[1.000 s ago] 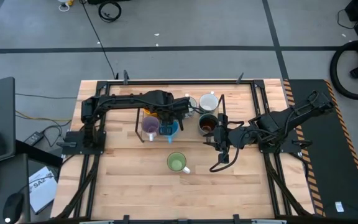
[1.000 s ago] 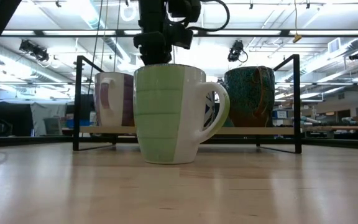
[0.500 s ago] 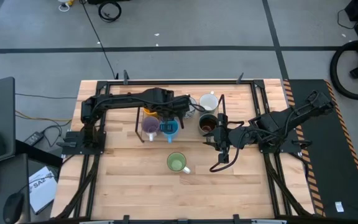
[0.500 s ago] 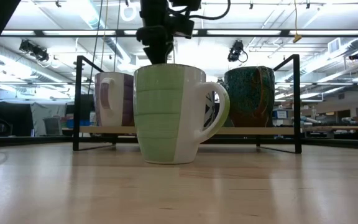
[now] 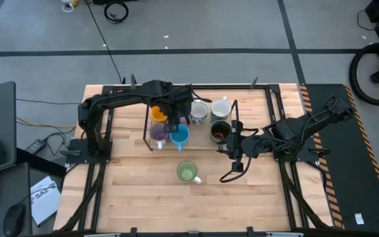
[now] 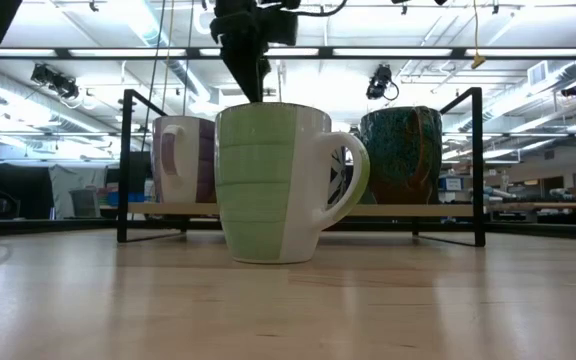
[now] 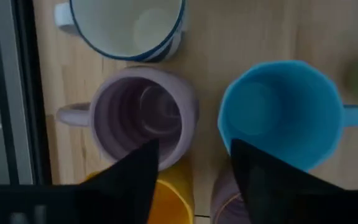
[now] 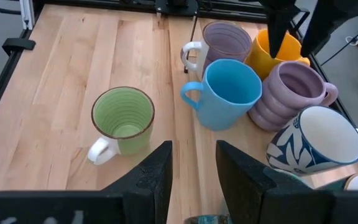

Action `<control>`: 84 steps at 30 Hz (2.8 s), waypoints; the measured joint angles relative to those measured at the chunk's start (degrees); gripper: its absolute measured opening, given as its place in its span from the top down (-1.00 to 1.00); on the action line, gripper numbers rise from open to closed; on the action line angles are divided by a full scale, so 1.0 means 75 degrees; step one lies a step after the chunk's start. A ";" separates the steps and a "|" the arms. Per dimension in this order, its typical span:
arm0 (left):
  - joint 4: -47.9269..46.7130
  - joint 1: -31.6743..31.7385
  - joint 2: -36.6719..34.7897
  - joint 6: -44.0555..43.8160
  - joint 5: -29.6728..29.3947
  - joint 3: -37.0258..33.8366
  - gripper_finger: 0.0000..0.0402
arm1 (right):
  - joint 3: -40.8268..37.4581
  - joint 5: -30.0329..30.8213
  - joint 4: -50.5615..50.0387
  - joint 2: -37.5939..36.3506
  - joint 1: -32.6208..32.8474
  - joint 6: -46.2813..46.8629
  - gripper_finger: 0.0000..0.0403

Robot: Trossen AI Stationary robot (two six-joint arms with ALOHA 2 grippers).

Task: Place coffee mugs
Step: Put the blue mug on the shelf

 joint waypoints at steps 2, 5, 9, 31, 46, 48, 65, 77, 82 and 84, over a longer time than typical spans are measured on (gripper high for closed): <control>0.0193 0.0056 -0.0020 0.0125 0.0160 -0.0064 -0.17 | 0.0000 0.0022 0.0006 0.0000 0.0000 -0.0001 0.36; 0.0509 0.0075 -0.0024 0.0208 0.0309 -0.0356 -0.36 | 0.0000 0.0076 0.0018 0.0000 0.0000 0.0029 0.36; 0.0661 0.0105 -0.0023 0.0225 0.0317 -0.0759 -0.51 | 0.0000 0.0082 0.0021 0.0000 0.0000 0.0057 0.36; 0.1429 0.0197 0.0080 -0.0104 0.0221 -0.1375 -0.52 | 0.0000 0.0080 0.0197 0.0000 -0.0009 -0.0191 0.36; 0.1398 0.0186 0.0356 -0.0153 0.0191 -0.1380 -0.43 | 0.0003 0.0079 0.0249 0.0003 -0.0009 -0.0201 0.36; 0.1414 0.0174 0.0353 -0.0182 0.0192 -0.1380 -0.39 | 0.0003 0.0079 0.0254 0.0003 -0.0009 -0.0201 0.36; 0.1268 0.0156 0.0353 -0.0227 0.0105 -0.1377 0.17 | 0.0003 0.0077 0.0250 0.0003 -0.0009 -0.0234 0.36; 0.1239 0.0147 0.0353 -0.0240 0.0099 -0.1377 0.23 | 0.0003 0.0076 0.0250 0.0003 -0.0018 -0.0255 0.36; 0.1242 0.0139 0.0353 -0.0243 0.0020 -0.1377 0.28 | 0.0003 0.0076 0.0256 0.0003 -0.0023 -0.0238 0.36; 0.1242 0.0126 0.0351 -0.0243 0.0020 -0.1377 0.32 | 0.0003 0.0076 0.0255 0.0003 -0.0020 -0.0224 0.36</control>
